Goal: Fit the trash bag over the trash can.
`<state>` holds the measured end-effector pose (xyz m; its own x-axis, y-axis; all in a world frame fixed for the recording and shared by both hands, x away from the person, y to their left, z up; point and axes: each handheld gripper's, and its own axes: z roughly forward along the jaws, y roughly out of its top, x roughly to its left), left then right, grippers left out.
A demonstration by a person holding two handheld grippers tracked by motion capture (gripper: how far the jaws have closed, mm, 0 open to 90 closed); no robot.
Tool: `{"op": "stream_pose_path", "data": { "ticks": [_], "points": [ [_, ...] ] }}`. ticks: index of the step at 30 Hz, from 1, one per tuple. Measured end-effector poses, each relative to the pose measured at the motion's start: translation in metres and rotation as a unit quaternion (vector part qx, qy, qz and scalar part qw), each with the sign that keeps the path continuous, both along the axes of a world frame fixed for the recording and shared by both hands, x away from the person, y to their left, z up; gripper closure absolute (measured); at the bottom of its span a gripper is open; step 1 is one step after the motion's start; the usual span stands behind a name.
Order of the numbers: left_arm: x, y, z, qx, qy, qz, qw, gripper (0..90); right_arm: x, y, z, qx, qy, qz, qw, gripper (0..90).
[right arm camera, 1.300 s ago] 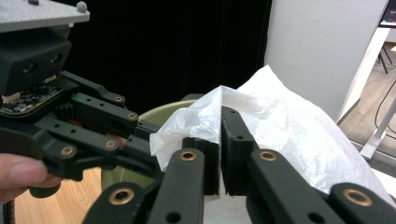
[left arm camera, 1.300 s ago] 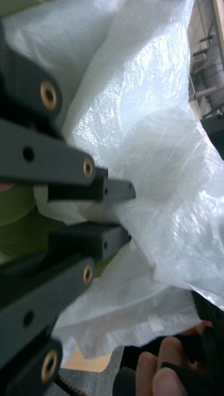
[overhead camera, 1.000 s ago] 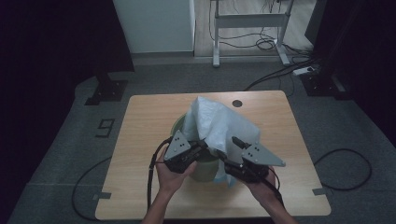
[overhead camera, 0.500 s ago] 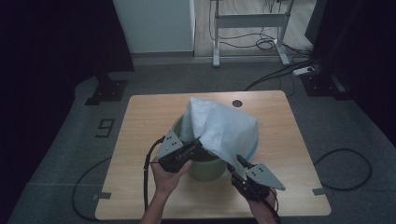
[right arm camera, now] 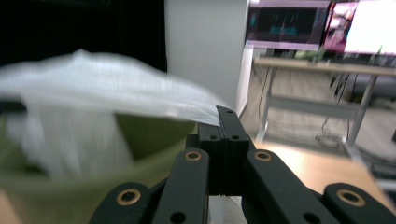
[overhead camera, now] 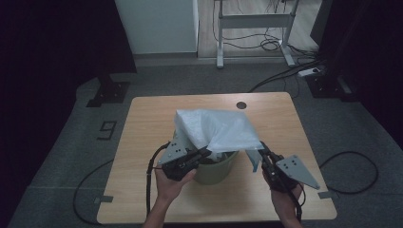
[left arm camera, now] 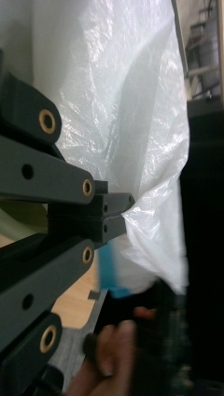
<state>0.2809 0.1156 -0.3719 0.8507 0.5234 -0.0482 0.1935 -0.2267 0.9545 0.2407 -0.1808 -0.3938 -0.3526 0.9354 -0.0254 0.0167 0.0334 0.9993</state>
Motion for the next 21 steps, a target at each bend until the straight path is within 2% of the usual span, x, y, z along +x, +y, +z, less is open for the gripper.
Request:
{"op": "stream_pose_path", "data": {
  "ticks": [6,8,10,11,13,14,16,18,21],
  "points": [
    [0.001,-0.016,0.005,0.001,0.000,-0.036,0.9994,89.8,-0.006,-0.006,0.045,0.017,-0.060,-0.001,0.9981,88.7],
    [0.001,-0.017,0.005,0.000,0.000,-0.038,0.9993,89.6,-0.007,-0.005,0.055,0.020,-0.070,0.005,0.9974,88.6],
    [0.002,-0.014,0.004,-0.010,0.003,-0.031,0.9995,86.2,-0.006,-0.002,0.062,0.017,-0.074,0.014,0.9970,88.7],
    [0.002,-0.011,0.003,-0.014,0.002,-0.027,0.9995,81.1,-0.005,0.001,0.064,0.015,-0.073,0.024,0.9969,88.7],
    [0.000,-0.006,0.003,-0.016,-0.008,-0.006,0.9998,63.2,-0.001,0.006,0.064,0.008,-0.066,0.039,0.9970,88.7],
    [-0.001,-0.003,0.004,-0.017,-0.010,-0.002,0.9998,54.5,0.002,0.011,0.062,0.004,-0.059,0.050,0.9970,88.6],
    [-0.002,0.003,0.006,-0.018,-0.010,0.002,0.9998,42.8,0.006,0.017,0.059,0.000,-0.049,0.062,0.9969,88.6],
    [-0.004,0.008,0.010,-0.018,-0.016,0.004,0.9997,35.8,0.010,0.022,0.056,-0.002,-0.042,0.068,0.9968,88.6],
    [-0.005,0.014,0.016,-0.026,-0.017,-0.005,0.9995,33.3,0.013,0.027,0.054,-0.003,-0.035,0.085,0.9958,88.6]
  ]
}}
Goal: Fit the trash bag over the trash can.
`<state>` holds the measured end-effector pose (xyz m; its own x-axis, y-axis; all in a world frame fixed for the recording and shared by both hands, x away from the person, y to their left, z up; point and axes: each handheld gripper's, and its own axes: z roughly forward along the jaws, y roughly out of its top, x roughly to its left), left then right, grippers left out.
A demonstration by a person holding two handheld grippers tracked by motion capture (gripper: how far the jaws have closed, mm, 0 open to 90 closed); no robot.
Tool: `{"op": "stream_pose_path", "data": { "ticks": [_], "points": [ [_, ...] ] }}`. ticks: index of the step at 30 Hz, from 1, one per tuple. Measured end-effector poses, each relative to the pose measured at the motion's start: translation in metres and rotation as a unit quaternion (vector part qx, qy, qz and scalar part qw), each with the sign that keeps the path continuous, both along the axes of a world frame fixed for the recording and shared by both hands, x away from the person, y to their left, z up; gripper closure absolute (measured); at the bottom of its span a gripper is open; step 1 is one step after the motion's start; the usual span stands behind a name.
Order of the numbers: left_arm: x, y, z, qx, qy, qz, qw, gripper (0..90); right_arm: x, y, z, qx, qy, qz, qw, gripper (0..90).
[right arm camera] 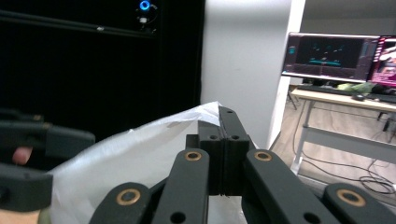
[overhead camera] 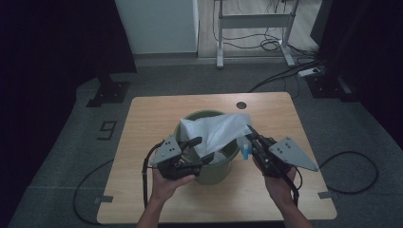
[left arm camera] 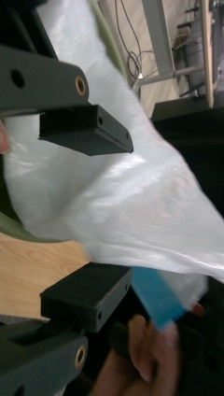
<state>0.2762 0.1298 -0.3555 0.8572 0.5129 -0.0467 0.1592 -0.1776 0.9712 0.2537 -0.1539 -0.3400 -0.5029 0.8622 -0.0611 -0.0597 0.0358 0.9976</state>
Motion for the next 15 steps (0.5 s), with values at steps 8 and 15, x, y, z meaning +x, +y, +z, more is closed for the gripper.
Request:
{"op": "stream_pose_path", "data": {
  "ticks": [8,15],
  "points": [
    [0.003,-0.010,0.009,0.012,-0.006,-0.013,0.9998,35.7,0.002,0.017,-0.002,-0.032,0.004,0.033,0.9989,88.6],
    [0.011,-0.016,0.001,0.016,-0.002,-0.011,0.9998,57.3,0.007,0.023,-0.006,-0.031,0.019,0.052,0.9980,88.5]
  ]
}}
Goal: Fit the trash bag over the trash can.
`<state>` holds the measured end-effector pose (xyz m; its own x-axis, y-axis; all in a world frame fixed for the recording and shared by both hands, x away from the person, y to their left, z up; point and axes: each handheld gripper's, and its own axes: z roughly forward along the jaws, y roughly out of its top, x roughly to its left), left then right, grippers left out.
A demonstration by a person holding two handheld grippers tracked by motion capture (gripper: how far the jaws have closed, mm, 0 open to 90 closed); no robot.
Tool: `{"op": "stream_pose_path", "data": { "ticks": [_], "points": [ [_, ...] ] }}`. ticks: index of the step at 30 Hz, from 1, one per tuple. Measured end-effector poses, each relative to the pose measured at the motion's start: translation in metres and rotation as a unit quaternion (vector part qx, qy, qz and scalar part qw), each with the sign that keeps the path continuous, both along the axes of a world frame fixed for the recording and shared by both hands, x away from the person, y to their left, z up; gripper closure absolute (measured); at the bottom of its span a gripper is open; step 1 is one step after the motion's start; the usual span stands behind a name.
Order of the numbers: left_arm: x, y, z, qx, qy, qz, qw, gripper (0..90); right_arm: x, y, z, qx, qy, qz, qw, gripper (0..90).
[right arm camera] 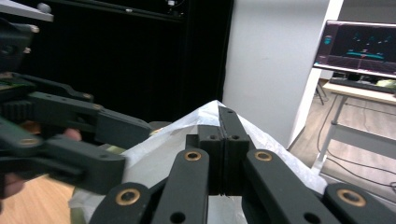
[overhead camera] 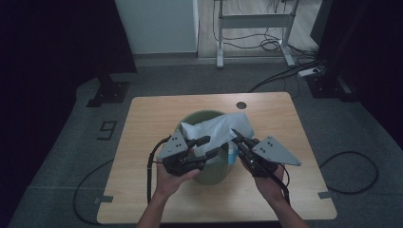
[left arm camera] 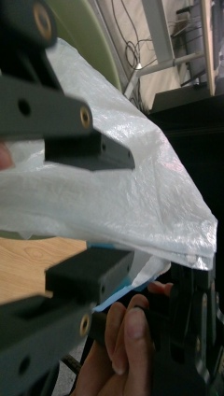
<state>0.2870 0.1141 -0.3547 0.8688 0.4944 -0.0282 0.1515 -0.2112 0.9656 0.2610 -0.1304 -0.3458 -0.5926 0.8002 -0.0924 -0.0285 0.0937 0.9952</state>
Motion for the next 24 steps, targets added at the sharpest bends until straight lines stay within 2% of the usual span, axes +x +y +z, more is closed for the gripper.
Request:
{"op": "stream_pose_path", "data": {
  "ticks": [3,5,8,11,13,15,18,22,24],
  "points": [
    [0.004,-0.001,-0.003,-0.001,0.000,0.003,1.0000,71.7,0.000,0.002,-0.001,0.001,0.003,0.011,0.9999,88.0],
    [0.005,-0.002,-0.005,-0.004,0.003,-0.004,1.0000,80.4,0.001,0.002,-0.002,0.004,0.008,0.018,0.9998,87.3],
    [0.004,-0.002,-0.007,0.000,-0.005,0.003,1.0000,89.4,0.001,0.002,-0.007,0.002,0.020,0.027,0.9994,83.7],
    [0.005,0.004,-0.008,-0.011,-0.005,0.025,0.9996,89.7,0.001,-0.001,-0.013,0.005,0.034,0.039,0.9986,70.5],
    [0.006,0.011,-0.008,-0.021,-0.003,0.039,0.9990,89.7,-0.003,-0.003,-0.019,0.006,0.036,0.051,0.9981,56.5],
    [0.006,0.017,-0.009,-0.030,0.000,0.050,0.9983,89.8,-0.010,-0.006,-0.025,0.006,0.033,0.045,0.9984,47.4],
    [0.006,0.026,-0.011,-0.043,0.007,0.059,0.9973,89.8,-0.021,-0.017,-0.032,0.022,0.032,0.046,0.9982,40.5],
    [0.005,0.037,-0.014,-0.063,0.015,0.068,0.9956,89.7,-0.031,-0.033,-0.042,0.039,0.036,0.038,0.9979,38.0],
    [0.004,0.042,-0.014,-0.070,0.017,0.071,0.9948,89.7,-0.033,-0.041,-0.051,0.047,0.046,0.036,0.9972,37.7]
  ]
}}
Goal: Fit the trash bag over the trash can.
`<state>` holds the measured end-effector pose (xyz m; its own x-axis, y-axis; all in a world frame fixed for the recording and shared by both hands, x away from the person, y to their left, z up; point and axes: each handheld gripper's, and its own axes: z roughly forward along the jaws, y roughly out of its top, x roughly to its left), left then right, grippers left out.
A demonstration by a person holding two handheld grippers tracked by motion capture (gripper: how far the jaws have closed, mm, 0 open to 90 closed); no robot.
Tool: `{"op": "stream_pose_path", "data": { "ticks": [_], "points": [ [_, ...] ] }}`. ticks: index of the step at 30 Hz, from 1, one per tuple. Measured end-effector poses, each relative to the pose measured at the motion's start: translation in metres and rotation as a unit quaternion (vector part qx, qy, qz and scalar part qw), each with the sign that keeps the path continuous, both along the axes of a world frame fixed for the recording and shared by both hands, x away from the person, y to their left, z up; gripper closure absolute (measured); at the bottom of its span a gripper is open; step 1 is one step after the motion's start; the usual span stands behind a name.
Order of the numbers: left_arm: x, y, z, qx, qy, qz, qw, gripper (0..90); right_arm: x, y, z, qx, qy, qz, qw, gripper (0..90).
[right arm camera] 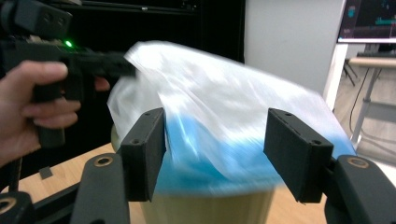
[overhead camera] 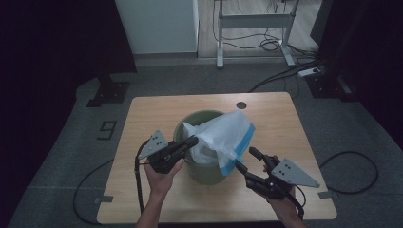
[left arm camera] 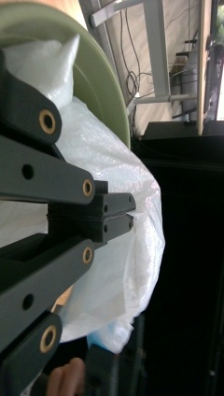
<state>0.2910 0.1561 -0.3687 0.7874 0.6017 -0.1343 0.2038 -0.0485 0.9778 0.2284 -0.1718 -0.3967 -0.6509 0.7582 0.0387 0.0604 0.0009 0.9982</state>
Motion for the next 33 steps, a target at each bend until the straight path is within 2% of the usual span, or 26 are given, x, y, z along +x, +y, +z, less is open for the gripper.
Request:
{"op": "stream_pose_path", "data": {
  "ticks": [3,6,16,27,33],
  "points": [
    [-0.002,0.006,-0.001,-0.006,0.000,0.003,1.0000,89.8,0.001,-0.008,-0.012,0.002,0.019,-0.004,0.9998,37.7],
    [-0.004,0.012,-0.002,-0.012,0.002,0.006,0.9999,89.8,0.008,-0.015,-0.022,0.006,0.039,-0.018,0.9990,38.2],
    [-0.005,0.027,-0.011,-0.029,0.011,0.018,0.9994,89.7,0.033,-0.021,-0.035,0.014,0.075,-0.048,0.9959,39.6],
    [-0.003,0.044,-0.019,-0.048,0.026,0.030,0.9980,89.7,0.054,-0.029,-0.041,0.002,0.083,-0.078,0.9935,41.7],
    [-0.001,0.046,-0.020,-0.049,0.030,0.029,0.9979,89.6,0.060,-0.028,-0.044,0.019,0.089,-0.070,0.9934,43.1]
  ]
}}
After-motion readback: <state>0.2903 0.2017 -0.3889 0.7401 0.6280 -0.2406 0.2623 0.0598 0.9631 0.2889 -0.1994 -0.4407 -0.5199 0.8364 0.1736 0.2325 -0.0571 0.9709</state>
